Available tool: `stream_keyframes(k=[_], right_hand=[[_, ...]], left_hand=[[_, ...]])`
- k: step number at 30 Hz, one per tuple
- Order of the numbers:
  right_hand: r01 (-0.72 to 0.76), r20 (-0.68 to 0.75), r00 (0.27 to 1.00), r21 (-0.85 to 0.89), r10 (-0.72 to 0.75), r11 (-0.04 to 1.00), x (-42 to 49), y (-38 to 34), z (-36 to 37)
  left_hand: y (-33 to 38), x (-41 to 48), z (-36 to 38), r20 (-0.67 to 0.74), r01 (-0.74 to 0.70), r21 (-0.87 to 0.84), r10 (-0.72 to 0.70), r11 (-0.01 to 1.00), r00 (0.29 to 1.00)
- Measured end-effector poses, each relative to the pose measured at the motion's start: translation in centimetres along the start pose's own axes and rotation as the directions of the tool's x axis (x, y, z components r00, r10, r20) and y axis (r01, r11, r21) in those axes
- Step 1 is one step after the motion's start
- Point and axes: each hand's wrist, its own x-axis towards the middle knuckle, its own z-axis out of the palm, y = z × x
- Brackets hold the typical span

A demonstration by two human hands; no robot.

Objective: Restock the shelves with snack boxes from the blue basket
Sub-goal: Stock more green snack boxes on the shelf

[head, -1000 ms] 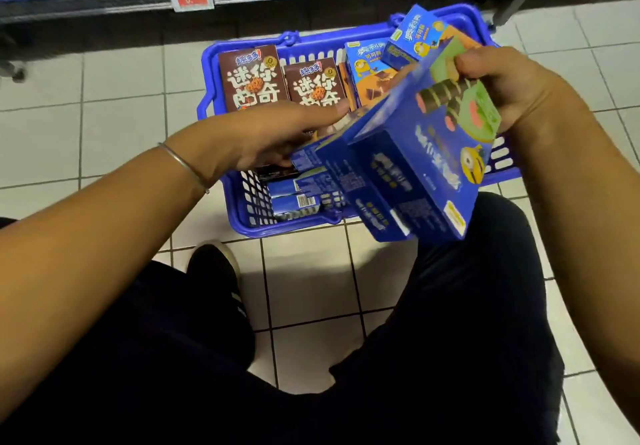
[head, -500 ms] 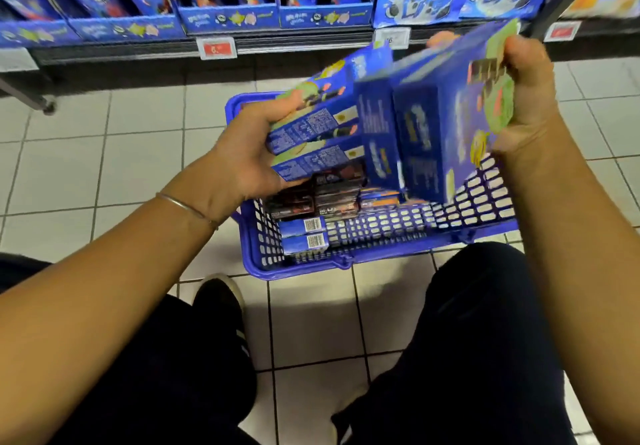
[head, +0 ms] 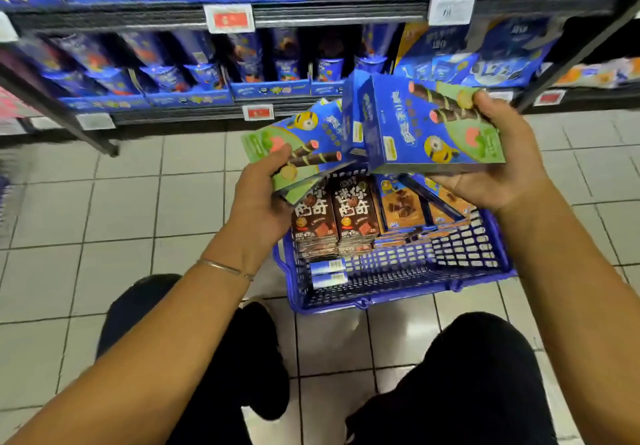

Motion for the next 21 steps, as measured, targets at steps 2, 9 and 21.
stream_keyframes(k=[2, 9, 21], right_hand=[[-0.039, -0.014, 0.999, -0.093, 0.038, 0.995, -1.5, -2.7, 4.0], [-0.105, -0.065, 0.994, -0.248, 0.091, 0.963, -10.9, -15.3, 19.3], [0.110, -0.204, 0.960, -0.355, -0.192, 0.928, -26.1, -27.0, 36.5]], left_hand=[[3.1, -4.5, 2.3, -0.044, -0.016, 0.074, 0.019, 0.997, 0.999], [15.4, -20.6, 11.8, -0.115, -0.125, 0.203, 0.150, 0.971, 0.982], [22.9, -42.3, 22.5, -0.140, -0.258, 0.088, 0.268, 0.962, 0.953]])
